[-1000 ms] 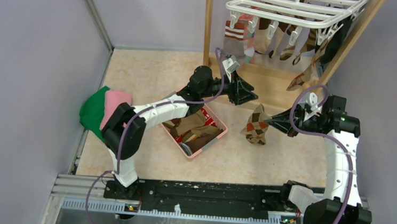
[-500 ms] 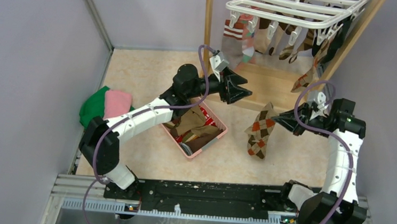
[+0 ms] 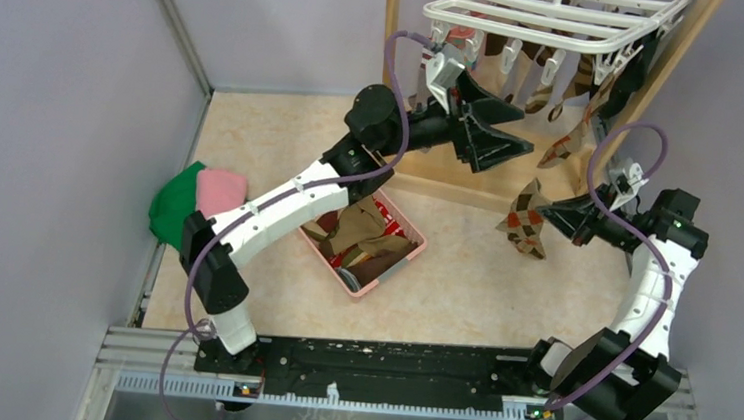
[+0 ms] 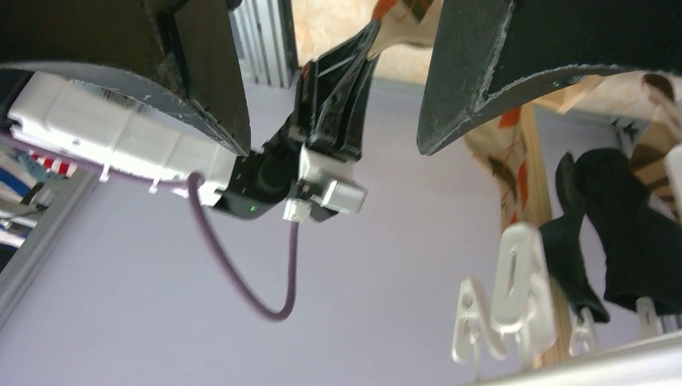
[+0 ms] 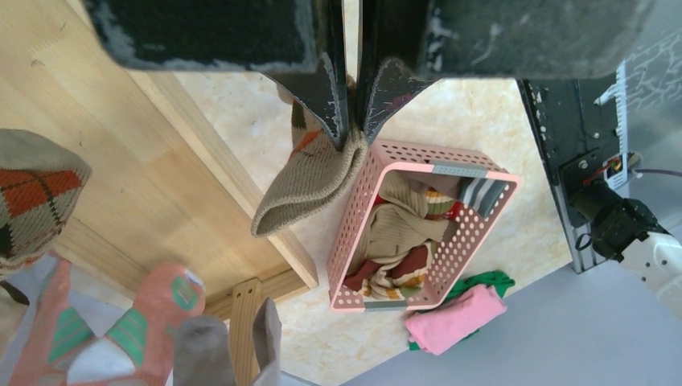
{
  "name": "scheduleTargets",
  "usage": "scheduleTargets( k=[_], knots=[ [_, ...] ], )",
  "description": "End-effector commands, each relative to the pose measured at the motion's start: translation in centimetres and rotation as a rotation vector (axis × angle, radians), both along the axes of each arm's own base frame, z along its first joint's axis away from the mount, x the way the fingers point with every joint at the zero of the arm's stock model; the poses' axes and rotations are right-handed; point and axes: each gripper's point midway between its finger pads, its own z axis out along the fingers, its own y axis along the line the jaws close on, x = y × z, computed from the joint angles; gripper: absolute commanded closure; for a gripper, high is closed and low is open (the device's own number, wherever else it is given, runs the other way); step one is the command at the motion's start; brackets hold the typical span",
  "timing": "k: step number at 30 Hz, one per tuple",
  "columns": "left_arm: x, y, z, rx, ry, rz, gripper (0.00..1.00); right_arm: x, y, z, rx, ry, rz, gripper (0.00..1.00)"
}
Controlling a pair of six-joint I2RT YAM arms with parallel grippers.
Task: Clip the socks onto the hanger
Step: Move the clothesline to the center of the board.
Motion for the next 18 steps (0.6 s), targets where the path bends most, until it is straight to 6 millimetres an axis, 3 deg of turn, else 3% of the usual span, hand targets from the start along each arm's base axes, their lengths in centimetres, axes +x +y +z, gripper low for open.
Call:
scheduleTargets(
  k=[1,5,10,13,18],
  knots=[
    [-0.7,-1.9,2.8,-0.041,0.064,0.007,0.17,0.4,0.0,3.2,0.076,-0.076,0.033,1.0],
    [0.0,-3.4,4.1,-0.079,0.112,0.05,0.07,0.6,-0.2,2.6,0.088,-0.047,0.029,1.0],
    [1.1,-5.5,5.2,-0.108,0.161,0.138,0.04,1.1,-0.8,2.1,0.097,0.004,0.013,1.0],
    [1.0,-6.4,6.3,-0.125,0.158,0.166,0.04,1.3,-1.0,1.8,0.089,0.021,0.004,1.0],
    [2.6,-7.8,6.7,-0.139,0.164,0.234,0.06,1.3,-1.0,1.7,0.101,0.037,0.004,1.0]
  ],
)
